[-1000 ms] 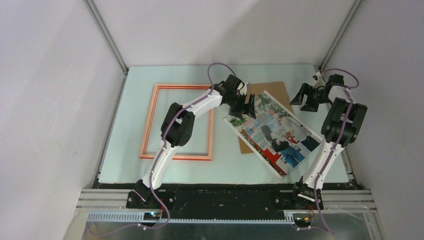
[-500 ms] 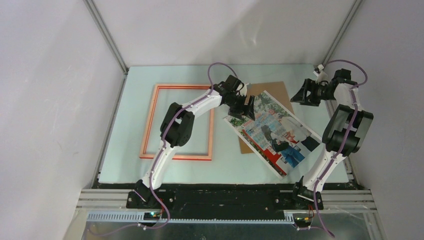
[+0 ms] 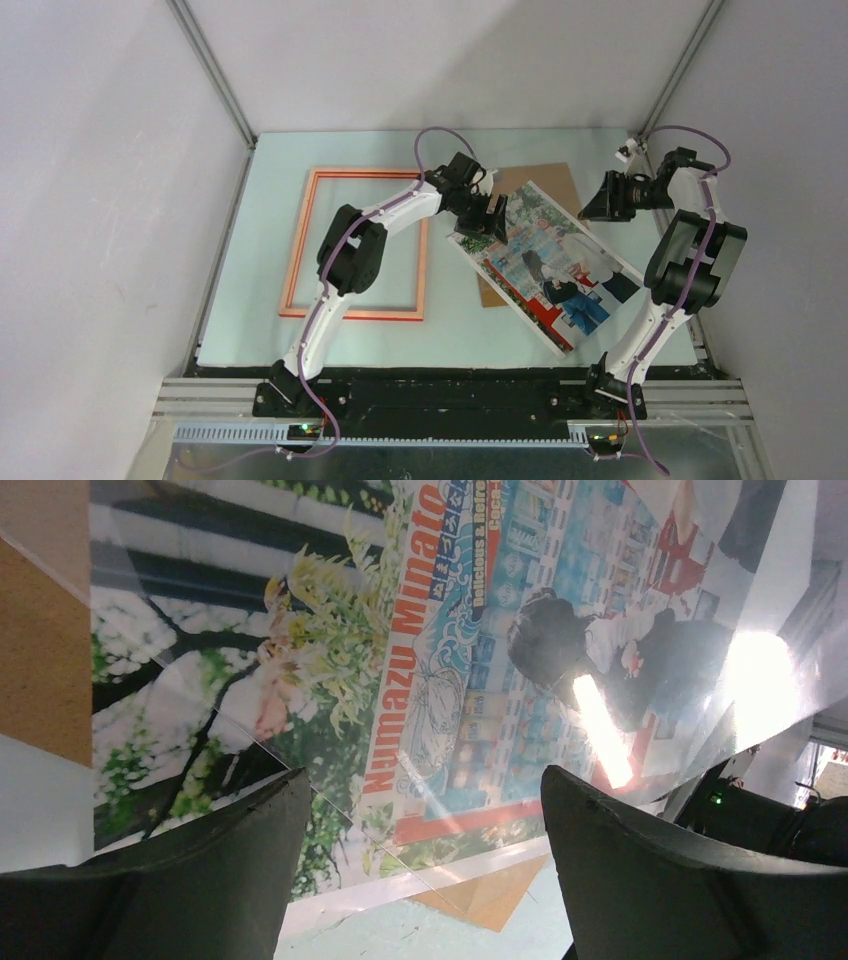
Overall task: Put the photo into the frame
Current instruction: Pick up the photo frame item at the center of the board, then move the photo frame to the center of the board.
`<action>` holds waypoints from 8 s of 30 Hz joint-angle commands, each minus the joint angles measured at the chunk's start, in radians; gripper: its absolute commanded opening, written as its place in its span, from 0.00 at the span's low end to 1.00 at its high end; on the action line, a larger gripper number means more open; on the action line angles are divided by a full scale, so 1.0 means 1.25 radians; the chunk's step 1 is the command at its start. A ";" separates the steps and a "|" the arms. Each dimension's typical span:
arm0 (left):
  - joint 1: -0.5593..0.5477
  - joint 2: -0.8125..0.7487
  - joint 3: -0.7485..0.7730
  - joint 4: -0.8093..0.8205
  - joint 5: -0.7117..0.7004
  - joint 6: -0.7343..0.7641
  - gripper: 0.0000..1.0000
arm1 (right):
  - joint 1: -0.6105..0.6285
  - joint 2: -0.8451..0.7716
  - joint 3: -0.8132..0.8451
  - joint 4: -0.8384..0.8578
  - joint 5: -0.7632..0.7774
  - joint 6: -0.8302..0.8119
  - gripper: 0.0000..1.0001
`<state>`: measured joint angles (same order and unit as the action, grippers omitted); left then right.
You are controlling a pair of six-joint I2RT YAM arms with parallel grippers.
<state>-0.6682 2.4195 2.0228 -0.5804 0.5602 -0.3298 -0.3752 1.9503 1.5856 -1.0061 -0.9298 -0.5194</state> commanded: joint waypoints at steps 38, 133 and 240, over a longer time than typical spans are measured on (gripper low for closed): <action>0.140 -0.295 -0.211 0.024 0.086 0.090 0.90 | -0.006 -0.123 -0.132 0.160 -0.214 0.282 0.00; 0.461 -0.755 -0.616 0.443 0.515 -0.249 0.34 | 0.438 -0.358 -0.470 1.204 -0.065 1.070 0.00; 0.742 -1.197 -0.484 -0.352 0.210 0.258 0.00 | 0.847 0.118 -0.065 0.598 0.607 0.656 0.66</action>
<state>0.2501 0.9291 1.4158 -1.0424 0.7822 -0.0254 0.6735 2.0781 1.4517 -0.2356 -0.2230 0.3279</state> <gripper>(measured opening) 0.006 0.668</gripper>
